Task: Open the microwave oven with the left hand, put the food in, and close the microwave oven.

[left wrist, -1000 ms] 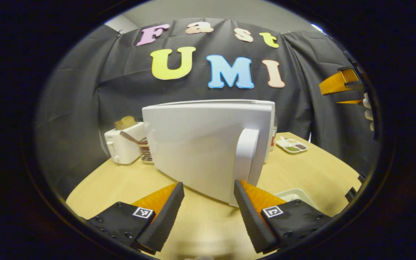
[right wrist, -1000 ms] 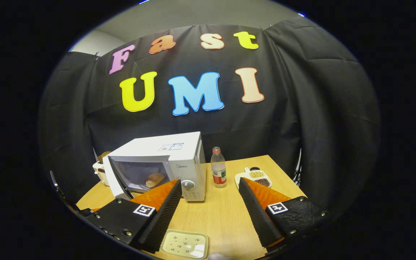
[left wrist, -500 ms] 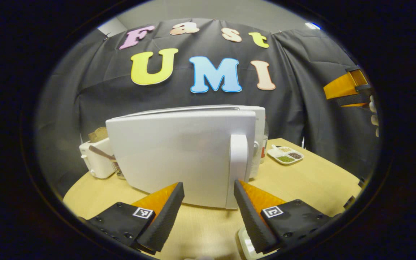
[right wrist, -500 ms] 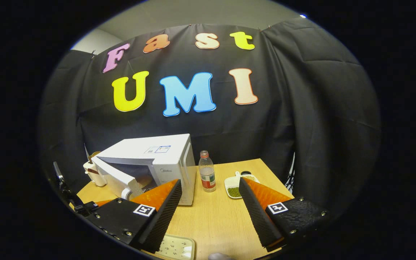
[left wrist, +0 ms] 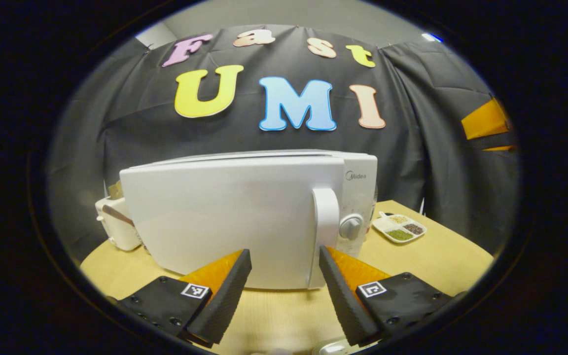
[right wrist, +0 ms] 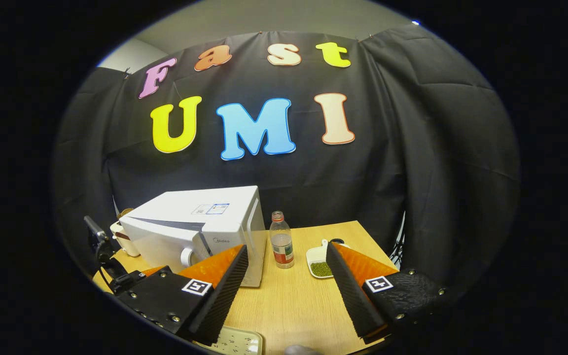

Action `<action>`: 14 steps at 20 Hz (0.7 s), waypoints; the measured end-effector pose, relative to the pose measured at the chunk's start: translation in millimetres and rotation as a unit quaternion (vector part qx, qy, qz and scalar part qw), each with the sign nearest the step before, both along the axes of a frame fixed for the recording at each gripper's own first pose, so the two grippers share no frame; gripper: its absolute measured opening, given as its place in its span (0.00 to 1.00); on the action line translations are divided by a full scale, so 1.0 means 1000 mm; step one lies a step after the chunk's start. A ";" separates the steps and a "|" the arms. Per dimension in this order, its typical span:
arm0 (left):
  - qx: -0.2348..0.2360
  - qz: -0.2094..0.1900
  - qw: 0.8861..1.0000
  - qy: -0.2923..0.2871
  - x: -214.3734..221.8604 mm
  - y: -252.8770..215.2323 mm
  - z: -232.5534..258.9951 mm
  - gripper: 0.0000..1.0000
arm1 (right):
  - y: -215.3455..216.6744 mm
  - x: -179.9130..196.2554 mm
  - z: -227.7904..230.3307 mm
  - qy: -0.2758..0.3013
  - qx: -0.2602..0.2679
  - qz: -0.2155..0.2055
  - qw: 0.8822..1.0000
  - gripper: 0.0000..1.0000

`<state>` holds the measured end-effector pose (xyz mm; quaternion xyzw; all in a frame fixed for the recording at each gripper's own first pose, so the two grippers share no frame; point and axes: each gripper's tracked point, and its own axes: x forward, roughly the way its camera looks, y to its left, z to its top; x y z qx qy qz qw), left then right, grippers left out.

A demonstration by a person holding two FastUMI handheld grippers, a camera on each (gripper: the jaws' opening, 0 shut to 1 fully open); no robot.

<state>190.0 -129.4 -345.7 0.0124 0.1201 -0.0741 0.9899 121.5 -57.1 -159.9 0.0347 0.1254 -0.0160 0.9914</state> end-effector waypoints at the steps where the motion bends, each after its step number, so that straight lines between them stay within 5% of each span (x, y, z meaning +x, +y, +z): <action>1: 0.000 0.003 1.000 -0.002 0.004 0.000 0.000 0.94 | -0.001 0.002 -0.001 0.000 -0.001 0.001 1.000 0.97; 14: 0.004 0.021 1.000 -0.009 0.018 -0.004 0.002 0.97 | -0.009 0.012 -0.007 0.010 0.003 0.009 1.000 0.97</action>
